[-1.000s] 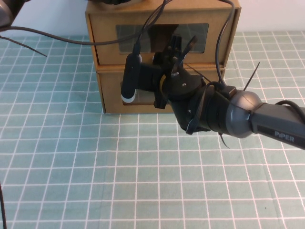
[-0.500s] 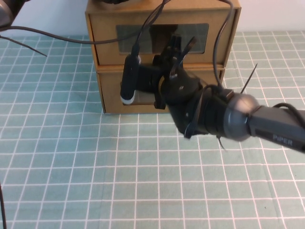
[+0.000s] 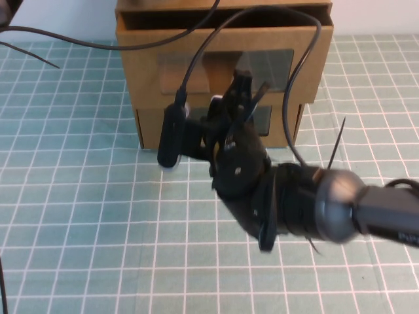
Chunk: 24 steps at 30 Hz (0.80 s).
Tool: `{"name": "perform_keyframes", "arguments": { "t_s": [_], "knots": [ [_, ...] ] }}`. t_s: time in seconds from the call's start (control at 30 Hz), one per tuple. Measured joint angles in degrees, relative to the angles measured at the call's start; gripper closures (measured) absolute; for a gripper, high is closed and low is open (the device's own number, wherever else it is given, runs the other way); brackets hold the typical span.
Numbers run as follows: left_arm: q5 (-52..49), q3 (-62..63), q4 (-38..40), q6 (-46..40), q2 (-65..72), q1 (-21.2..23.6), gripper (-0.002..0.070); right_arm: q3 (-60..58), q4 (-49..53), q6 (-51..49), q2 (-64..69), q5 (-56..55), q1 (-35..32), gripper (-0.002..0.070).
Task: Open the shoe box
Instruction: 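Pull the top drawer of the cardboard box fully open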
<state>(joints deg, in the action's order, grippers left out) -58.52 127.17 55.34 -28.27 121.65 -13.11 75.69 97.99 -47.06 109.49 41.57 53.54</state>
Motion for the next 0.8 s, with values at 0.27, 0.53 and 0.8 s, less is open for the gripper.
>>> {"name": "perform_keyframes", "arguments": {
  "t_s": [0.27, 0.53, 0.8],
  "knots": [
    [0.0, 0.0, 0.0, 0.0, 0.0, 0.0, 0.0679, -7.45, -1.24, -2.59, -5.19, 4.06, 5.41, 0.0662],
    [0.0, 0.0, 0.0, 0.0, 0.0, 0.0, 0.0679, -13.52, -3.6, -6.68, -9.95, 6.22, 10.87, 0.0662],
    [0.0, 0.0, -0.55, 0.0, 0.0, 0.0, 0.0679, -13.97, -5.75, -9.29, -9.95, 4.87, 11.88, 0.0661]
  ]
}}
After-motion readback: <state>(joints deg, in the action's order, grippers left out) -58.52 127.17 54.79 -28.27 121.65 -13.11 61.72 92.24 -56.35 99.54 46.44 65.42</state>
